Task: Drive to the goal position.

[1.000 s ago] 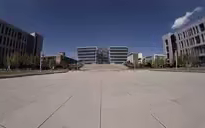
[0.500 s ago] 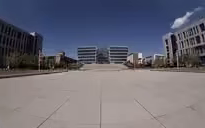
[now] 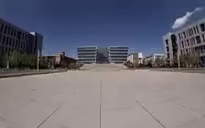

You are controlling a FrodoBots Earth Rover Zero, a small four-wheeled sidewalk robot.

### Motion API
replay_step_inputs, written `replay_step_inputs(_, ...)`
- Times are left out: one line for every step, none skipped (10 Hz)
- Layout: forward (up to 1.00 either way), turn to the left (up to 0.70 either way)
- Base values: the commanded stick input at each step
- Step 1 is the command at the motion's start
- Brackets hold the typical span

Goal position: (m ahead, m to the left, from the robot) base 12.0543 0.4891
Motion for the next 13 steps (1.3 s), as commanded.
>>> replay_step_inputs(0.70,0.01)
replay_step_inputs(0.70,0.01)
replay_step_inputs(0.70,0.01)
replay_step_inputs(0.70,0.01)
replay_step_inputs(0.70,0.01)
replay_step_inputs(0.70,0.01)
replay_step_inputs(0.70,0.01)
replay_step_inputs(0.70,0.01)
replay_step_inputs(0.70,0.01)
replay_step_inputs(0.70,0.01)
replay_step_inputs(0.70,0.01)
replay_step_inputs(0.70,0.01)
replay_step_inputs(0.70,0.01)
